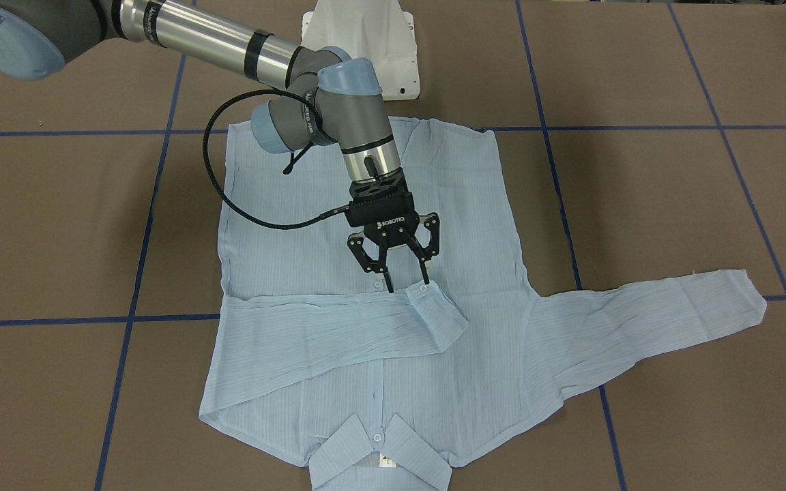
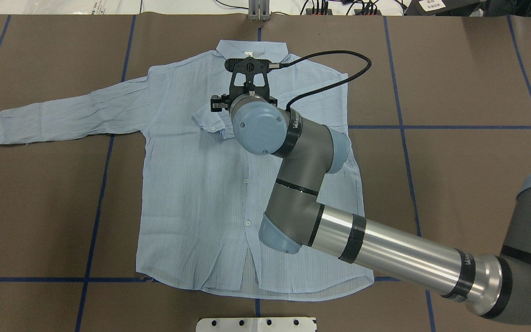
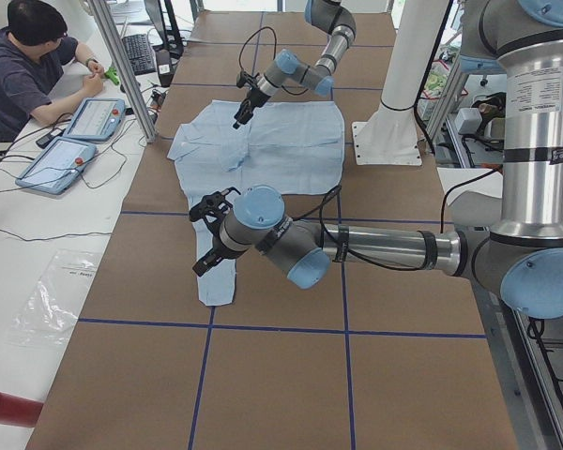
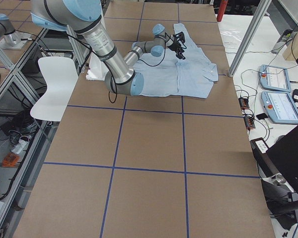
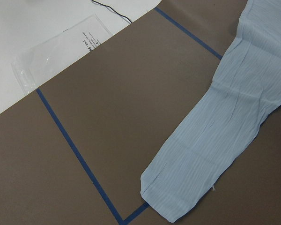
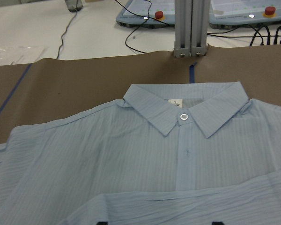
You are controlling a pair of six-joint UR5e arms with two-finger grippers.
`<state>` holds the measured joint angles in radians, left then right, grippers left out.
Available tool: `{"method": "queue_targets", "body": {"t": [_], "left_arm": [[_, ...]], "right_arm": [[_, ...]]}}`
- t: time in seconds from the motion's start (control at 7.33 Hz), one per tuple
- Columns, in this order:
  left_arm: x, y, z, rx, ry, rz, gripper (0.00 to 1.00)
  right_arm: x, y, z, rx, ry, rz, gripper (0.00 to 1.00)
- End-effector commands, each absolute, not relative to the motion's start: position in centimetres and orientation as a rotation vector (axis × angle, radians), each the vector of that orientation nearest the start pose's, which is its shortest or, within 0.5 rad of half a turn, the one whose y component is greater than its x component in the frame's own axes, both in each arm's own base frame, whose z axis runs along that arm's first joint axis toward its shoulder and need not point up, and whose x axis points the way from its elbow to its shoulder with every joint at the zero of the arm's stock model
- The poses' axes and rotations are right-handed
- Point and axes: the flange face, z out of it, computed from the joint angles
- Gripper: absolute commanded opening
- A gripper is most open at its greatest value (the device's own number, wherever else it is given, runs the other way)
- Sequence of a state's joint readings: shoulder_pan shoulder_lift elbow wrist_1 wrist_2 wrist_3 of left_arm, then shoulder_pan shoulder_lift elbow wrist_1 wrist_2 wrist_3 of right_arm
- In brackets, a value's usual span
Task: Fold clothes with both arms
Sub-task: 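Carry the grasped sleeve across the shirt body toward the collar with the right gripper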
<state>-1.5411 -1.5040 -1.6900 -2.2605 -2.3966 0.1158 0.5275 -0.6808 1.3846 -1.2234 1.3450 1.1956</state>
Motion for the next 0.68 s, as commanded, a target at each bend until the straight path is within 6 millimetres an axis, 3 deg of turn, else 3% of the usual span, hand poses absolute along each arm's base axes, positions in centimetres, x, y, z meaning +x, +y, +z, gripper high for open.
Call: {"method": "queue_targets", "body": {"t": [0.0, 0.14, 0.41, 0.55], "left_arm": [[-4.4, -48.6, 53.6, 0.724, 0.793, 0.362, 1.0], [-3.9, -48.6, 53.7, 0.726, 0.816, 0.328, 1.0], [1.4, -48.5, 53.6, 0.634, 0.903, 0.194, 1.0], [4.5, -48.8, 54.6, 0.63, 0.895, 0.12, 1.0]], "right_arm": [[-46.9, -57.5, 15.7, 0.403, -0.826, 0.224, 1.0], [-40.8, -58.9, 17.9, 0.416, -0.828, 0.131, 1.0], [-27.0, -61.6, 25.5, 0.361, -0.851, 0.006, 1.0], [-21.6, -61.9, 29.4, 0.371, -0.827, -0.047, 1.0]]}}
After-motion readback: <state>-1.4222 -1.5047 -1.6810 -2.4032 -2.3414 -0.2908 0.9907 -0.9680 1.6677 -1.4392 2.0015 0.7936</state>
